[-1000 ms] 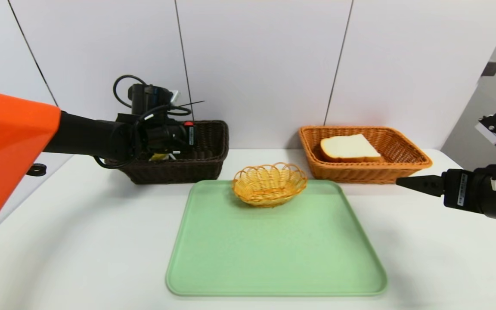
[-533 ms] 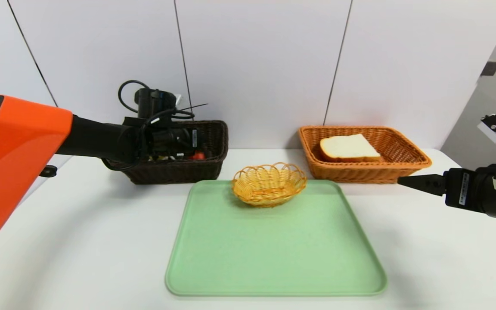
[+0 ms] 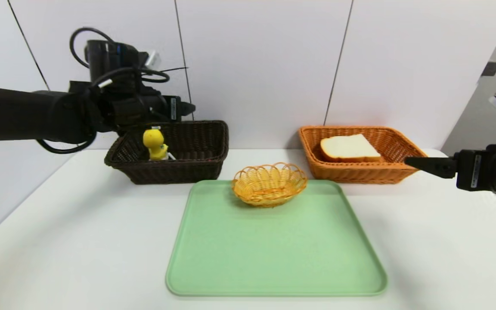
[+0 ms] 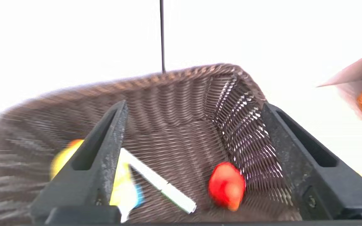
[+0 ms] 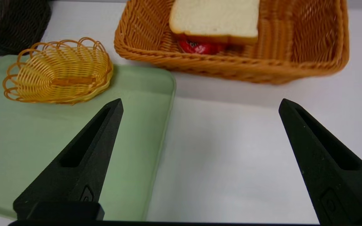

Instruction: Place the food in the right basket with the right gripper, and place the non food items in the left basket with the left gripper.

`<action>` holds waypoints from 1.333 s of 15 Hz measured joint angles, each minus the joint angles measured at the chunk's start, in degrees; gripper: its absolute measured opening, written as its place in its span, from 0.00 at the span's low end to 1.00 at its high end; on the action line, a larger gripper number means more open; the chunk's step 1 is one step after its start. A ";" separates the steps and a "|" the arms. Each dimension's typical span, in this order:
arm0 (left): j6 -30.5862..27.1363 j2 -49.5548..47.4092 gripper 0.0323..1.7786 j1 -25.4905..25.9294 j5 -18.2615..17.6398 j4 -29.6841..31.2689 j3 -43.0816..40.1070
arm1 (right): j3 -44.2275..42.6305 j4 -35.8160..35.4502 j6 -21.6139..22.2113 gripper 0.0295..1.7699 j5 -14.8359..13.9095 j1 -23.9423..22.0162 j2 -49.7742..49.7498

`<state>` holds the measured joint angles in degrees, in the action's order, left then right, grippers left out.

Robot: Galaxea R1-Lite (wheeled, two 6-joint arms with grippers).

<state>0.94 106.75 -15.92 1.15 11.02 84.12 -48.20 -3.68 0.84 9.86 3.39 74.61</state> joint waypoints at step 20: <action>-4.40 -81.87 0.95 16.86 6.66 -19.94 -49.58 | 16.29 15.12 -14.35 0.97 3.74 -9.58 -42.47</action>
<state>-3.46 24.88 0.94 7.80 -8.92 34.54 -31.91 11.43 -13.51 13.60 -6.19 32.13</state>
